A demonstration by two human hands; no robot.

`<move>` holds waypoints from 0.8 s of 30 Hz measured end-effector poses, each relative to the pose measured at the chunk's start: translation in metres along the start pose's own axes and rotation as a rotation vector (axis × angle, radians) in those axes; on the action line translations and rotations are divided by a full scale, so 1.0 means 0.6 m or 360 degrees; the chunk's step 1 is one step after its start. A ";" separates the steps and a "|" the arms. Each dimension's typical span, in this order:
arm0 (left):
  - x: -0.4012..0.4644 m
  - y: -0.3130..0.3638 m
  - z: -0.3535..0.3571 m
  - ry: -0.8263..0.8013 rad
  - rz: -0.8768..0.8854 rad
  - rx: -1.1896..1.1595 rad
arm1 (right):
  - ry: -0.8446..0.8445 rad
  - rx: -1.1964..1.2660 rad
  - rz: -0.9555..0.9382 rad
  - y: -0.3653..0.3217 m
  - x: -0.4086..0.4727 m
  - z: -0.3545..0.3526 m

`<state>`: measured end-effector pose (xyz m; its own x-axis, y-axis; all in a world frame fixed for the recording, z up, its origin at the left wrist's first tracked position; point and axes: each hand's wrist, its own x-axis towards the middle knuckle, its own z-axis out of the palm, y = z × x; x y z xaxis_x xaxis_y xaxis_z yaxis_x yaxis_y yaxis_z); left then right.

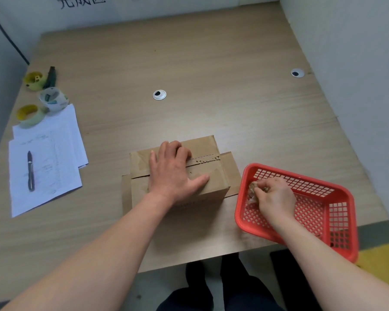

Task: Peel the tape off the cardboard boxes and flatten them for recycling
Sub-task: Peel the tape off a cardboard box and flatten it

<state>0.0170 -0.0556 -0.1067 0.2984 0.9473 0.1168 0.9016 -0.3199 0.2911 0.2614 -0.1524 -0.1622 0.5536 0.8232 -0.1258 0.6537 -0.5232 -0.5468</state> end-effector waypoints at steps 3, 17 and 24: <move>-0.001 0.002 -0.001 -0.0013 0.0002 0.0001 | -0.0113 -0.0053 -0.0059 0.005 0.002 0.015; -0.001 -0.004 -0.001 -0.0066 -0.0023 -0.0010 | -0.0301 -0.0419 -0.0204 -0.017 0.013 -0.013; -0.002 -0.006 -0.002 -0.0061 -0.0008 0.0005 | 0.0006 -0.0135 -0.0224 -0.022 0.001 -0.036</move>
<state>0.0130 -0.0554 -0.1069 0.3058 0.9488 0.0789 0.9040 -0.3154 0.2887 0.2641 -0.1498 -0.1373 0.4552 0.8890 -0.0500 0.7661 -0.4197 -0.4867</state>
